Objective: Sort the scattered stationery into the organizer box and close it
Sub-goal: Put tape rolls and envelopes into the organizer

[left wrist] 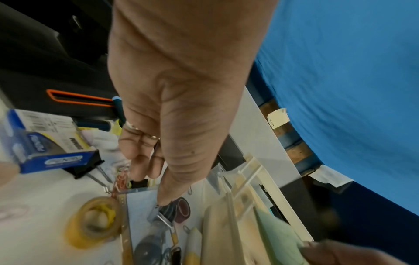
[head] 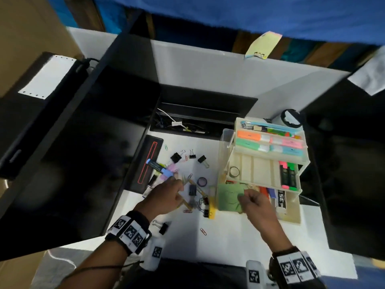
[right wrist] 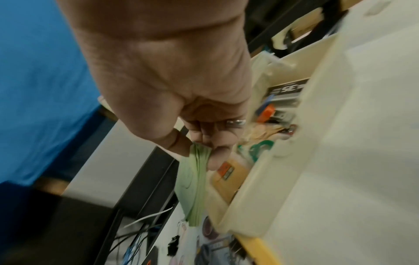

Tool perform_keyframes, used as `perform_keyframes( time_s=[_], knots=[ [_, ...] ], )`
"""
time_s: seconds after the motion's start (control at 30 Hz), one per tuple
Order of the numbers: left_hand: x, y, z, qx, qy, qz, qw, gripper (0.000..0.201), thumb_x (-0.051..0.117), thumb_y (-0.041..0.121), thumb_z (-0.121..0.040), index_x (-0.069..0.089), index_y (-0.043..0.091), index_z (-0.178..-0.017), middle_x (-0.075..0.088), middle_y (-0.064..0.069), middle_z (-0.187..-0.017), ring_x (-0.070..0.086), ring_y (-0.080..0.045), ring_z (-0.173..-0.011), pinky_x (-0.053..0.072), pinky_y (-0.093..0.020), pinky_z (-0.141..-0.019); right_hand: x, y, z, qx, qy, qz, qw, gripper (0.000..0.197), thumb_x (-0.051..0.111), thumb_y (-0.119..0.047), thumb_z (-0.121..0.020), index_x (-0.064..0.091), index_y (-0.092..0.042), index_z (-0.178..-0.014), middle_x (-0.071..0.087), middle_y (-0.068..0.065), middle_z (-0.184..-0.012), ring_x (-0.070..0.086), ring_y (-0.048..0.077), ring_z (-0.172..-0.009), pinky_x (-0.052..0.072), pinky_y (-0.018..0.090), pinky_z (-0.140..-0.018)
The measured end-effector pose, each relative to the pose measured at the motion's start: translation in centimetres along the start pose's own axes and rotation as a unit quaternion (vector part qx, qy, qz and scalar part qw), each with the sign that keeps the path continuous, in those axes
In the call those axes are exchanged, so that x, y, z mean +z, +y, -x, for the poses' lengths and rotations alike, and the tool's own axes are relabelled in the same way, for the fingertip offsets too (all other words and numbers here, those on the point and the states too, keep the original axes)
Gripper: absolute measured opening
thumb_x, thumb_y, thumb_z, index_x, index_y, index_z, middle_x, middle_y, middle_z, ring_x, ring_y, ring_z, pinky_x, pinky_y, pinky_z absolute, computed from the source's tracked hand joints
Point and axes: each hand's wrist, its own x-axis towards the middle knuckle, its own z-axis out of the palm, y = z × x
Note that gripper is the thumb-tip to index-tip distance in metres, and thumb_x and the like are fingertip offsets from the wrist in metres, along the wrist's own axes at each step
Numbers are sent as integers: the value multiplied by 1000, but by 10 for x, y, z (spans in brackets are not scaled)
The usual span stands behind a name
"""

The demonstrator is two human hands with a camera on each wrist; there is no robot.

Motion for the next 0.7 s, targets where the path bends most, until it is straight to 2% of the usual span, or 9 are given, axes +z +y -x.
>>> perform_keyframes(
  time_s=[0.07, 0.17, 0.2, 0.3, 0.33, 0.37, 0.47, 0.6, 0.7],
  knots=[
    [2, 7, -3, 10, -9, 4, 1000, 26, 66, 30, -93, 58, 27, -118, 56, 2, -123, 64, -21, -95, 54, -41, -86, -11, 17, -2, 35, 11, -39, 999, 27, 57, -9, -102, 55, 10, -83, 50, 14, -69, 53, 14, -53, 40, 18, -50],
    [5, 20, -6, 24, -21, 5, 999, 25, 67, 30, -97, 60, 23, -120, 57, 2, -122, 59, -15, -88, 53, -39, -89, -18, 34, -14, 73, 8, -90, 993, 21, 59, -12, -103, 67, 4, -93, 63, 14, -76, 59, 17, -56, 39, 27, -53],
    [6, 24, -7, 27, -21, 2, 999, 26, 66, 30, -97, 61, 22, -121, 58, 3, -123, 56, -13, -87, 52, -38, -89, -17, 36, -20, 83, 5, -109, 991, 18, 61, -12, -102, 71, 0, -94, 69, 13, -80, 60, 20, -59, 43, 30, -54],
    [7, 33, -9, 34, -27, -2, 999, 24, 66, 30, -97, 62, 23, -119, 60, 3, -124, 53, -13, -86, 53, -40, -92, -12, 36, -36, 99, -6, -139, 985, 14, 66, -8, -98, 76, -3, -91, 78, 15, -90, 71, 27, -73, 59, 39, -72],
    [8, 35, -9, 34, -29, 0, 999, 24, 66, 30, -96, 63, 23, -119, 60, 3, -123, 53, -13, -86, 53, -41, -92, -10, 36, -41, 103, -1, -140, 985, 12, 66, -6, -97, 76, -2, -91, 78, 15, -89, 72, 25, -72, 60, 37, -72],
    [8, 36, -9, 32, -30, 1, 999, 24, 66, 30, -96, 64, 23, -118, 60, 3, -122, 53, -13, -86, 53, -41, -92, -8, 36, -45, 105, 8, -141, 984, 11, 66, -4, -97, 75, -1, -92, 77, 15, -86, 72, 22, -69, 61, 32, -66],
    [8, 36, -6, 30, -30, 10, 999, 21, 67, 31, -95, 64, 26, -115, 60, 6, -117, 56, -11, -83, 55, -40, -89, -1, 33, -54, 112, 20, -150, 982, 15, 64, -1, -96, 71, 0, -84, 71, 12, -74, 67, 15, -58, 56, 24, -55],
    [10, 36, -1, 18, -35, 22, 999, 19, 68, 32, -95, 64, 29, -114, 61, 9, -116, 59, -9, -85, 55, -37, -89, 10, 35, -60, 111, 33, -143, 983, 15, 69, 3, -90, 73, -2, -77, 75, 10, -74, 71, 10, -60, 56, 28, -60],
    [6, 35, 3, 20, -30, 34, 999, 15, 69, 31, -95, 64, 30, -110, 60, 9, -114, 60, -4, -82, 55, -33, -87, 15, 34, -59, 99, 90, -72, 988, 18, 81, 1, -77, 75, -15, -69, 76, 2, -70, 71, 12, -64, 58, 30, -60]
  ],
)
